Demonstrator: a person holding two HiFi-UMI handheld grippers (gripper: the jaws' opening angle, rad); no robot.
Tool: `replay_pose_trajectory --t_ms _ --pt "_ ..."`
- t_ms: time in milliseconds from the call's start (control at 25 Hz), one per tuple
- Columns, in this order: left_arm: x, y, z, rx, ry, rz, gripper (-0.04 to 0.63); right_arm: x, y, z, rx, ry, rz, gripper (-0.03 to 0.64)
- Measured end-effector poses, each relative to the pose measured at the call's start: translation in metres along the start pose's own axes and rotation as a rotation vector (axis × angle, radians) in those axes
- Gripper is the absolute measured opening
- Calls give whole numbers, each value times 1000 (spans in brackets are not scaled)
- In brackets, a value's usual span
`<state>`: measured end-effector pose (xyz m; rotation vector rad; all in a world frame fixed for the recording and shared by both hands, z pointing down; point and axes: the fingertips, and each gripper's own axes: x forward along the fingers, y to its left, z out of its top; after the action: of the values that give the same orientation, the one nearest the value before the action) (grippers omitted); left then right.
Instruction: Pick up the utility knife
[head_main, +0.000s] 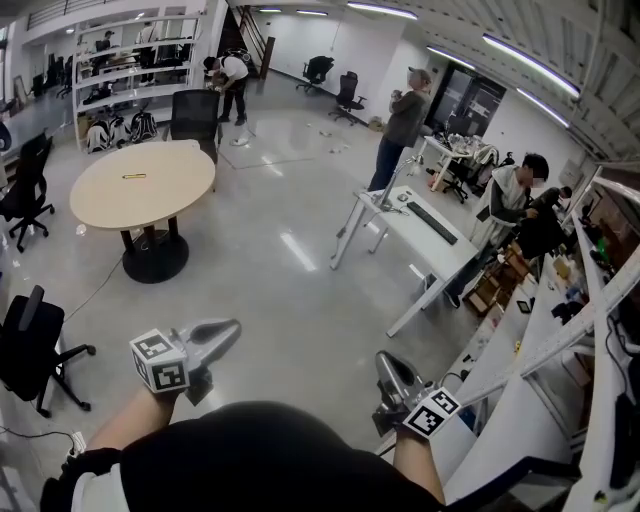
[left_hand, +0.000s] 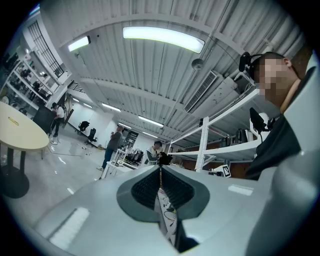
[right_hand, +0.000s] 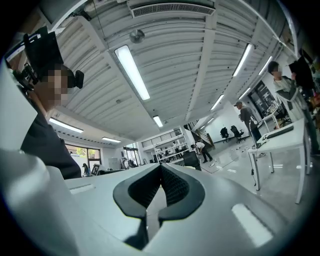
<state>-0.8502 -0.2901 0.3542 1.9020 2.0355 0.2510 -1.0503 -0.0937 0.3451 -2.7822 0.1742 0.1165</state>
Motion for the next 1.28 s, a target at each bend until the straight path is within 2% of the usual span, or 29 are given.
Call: replay_pose_trajectory --t_ms 480,760,1000,1120,1280 --pt "65 -33 -34 -6 90 -61 11 -43 -37 -12 42 -5 -21 14" --pt "83 -25 -39 -24 112 -71 11 -49 -58 -16 65 2 -60 14" --pt "83 25 -33 -56 100 -77 11 0 -68 -18 41 34 -70 15" --pt "79 70 -20 -67 83 -88 11 46 -73 -16 15 41 -75 15" --pt "74 145 18 -68 52 -100 9 126 -73 -7 -2 39 -73 15"
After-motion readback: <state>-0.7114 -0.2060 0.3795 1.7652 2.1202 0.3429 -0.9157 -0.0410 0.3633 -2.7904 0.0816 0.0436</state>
